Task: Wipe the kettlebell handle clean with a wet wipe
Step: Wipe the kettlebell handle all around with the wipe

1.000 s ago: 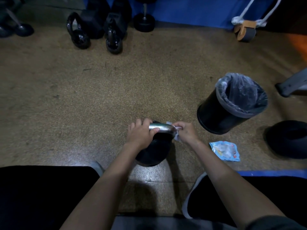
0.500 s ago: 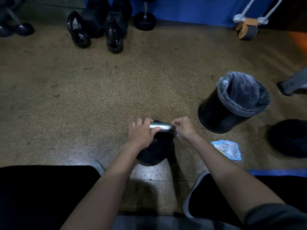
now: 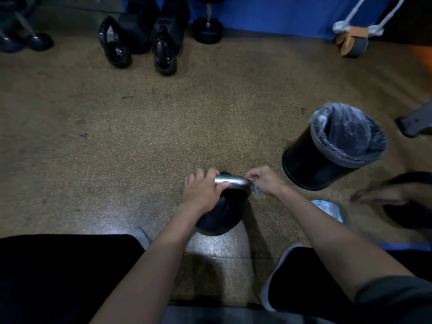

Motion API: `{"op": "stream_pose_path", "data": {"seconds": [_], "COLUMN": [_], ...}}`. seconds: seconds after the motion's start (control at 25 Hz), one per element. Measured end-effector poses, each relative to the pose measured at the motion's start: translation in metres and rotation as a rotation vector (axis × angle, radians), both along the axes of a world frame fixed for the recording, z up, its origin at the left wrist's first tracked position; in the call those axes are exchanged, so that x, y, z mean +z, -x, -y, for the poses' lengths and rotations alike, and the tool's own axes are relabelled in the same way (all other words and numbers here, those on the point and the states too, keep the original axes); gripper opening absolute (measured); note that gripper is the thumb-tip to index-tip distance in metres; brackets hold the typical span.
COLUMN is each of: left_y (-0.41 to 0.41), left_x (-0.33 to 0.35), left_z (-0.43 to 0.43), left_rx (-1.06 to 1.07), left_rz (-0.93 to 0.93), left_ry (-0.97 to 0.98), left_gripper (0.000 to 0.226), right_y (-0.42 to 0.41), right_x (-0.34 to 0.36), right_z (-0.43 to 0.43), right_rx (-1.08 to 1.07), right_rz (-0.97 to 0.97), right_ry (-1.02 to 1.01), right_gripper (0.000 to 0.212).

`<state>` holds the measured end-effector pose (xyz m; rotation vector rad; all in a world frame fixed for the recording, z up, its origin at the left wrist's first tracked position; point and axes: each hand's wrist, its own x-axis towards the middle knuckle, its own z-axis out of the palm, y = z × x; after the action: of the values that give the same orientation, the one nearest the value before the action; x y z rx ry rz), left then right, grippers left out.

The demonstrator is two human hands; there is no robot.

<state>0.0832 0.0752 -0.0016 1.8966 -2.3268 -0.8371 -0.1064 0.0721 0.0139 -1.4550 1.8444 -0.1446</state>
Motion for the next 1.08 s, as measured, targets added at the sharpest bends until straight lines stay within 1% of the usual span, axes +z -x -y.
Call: {"op": "stream_pose_path", "data": {"seconds": [0.12, 0.2, 0.4, 0.48, 0.52, 0.56, 0.64, 0.84, 1.08], "left_y": [0.000, 0.000, 0.001, 0.001, 0.001, 0.001, 0.001, 0.001, 0.001], "left_x": [0.000, 0.001, 0.003, 0.003, 0.003, 0.003, 0.004, 0.005, 0.009], "left_z": [0.000, 0.000, -0.002, -0.002, -0.002, -0.002, -0.002, -0.002, -0.002], "left_rx": [0.000, 0.005, 0.014, 0.011, 0.010, 0.013, 0.016, 0.020, 0.022], "left_rz": [-0.004, -0.010, -0.010, -0.008, -0.010, -0.015, -0.022, -0.022, -0.019], "left_ry": [-0.008, -0.005, -0.013, -0.012, -0.012, -0.012, -0.015, -0.024, -0.042], "left_gripper": [0.050, 0.049, 0.050, 0.051, 0.051, 0.050, 0.050, 0.050, 0.049], "right_y": [-0.005, -0.002, -0.006, 0.001, 0.006, 0.010, 0.013, -0.004, -0.002], "right_x": [0.007, 0.010, 0.013, 0.014, 0.014, 0.014, 0.014, 0.015, 0.012], "right_z": [0.006, 0.007, 0.010, 0.010, 0.009, 0.007, 0.004, 0.006, 0.005], "right_rx": [0.074, 0.084, 0.094, 0.092, 0.053, 0.013, -0.030, -0.030, -0.095], "right_rz": [-0.070, -0.043, -0.053, 0.004, 0.059, 0.088, 0.065, -0.044, -0.052], "right_ry": [-0.059, -0.085, -0.113, -0.126, -0.123, -0.109, -0.068, 0.108, 0.117], "right_gripper": [0.036, 0.039, 0.036, 0.034, 0.031, 0.026, 0.019, 0.017, 0.015]}}
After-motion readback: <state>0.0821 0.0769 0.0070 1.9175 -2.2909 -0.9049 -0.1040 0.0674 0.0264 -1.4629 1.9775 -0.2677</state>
